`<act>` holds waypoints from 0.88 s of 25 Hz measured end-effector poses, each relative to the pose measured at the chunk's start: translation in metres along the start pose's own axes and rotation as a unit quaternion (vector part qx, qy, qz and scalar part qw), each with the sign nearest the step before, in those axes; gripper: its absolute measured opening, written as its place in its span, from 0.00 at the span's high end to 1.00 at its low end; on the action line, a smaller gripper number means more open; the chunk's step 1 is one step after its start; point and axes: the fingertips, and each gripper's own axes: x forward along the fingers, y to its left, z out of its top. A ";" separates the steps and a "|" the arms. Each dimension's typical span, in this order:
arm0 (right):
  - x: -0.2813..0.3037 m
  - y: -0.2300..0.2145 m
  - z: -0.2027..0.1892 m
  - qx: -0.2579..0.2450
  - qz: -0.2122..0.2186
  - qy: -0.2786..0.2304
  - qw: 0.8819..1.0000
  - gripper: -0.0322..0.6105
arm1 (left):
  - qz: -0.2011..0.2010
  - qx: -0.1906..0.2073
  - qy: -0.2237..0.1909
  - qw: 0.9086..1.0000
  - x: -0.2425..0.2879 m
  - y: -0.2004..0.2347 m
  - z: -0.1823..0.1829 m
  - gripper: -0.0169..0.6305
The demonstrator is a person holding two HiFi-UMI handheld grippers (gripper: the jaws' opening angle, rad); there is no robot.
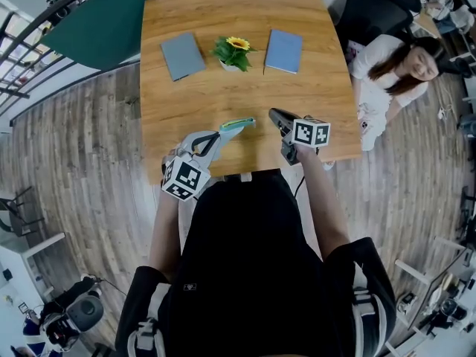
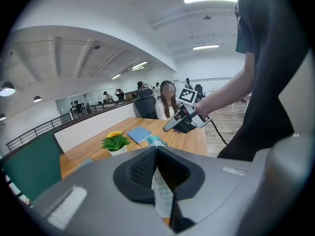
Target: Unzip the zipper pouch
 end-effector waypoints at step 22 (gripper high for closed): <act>0.000 0.022 -0.047 -0.118 -0.007 0.050 0.992 0.95 | 0.057 -0.082 0.011 0.995 -0.019 0.031 -0.035 0.96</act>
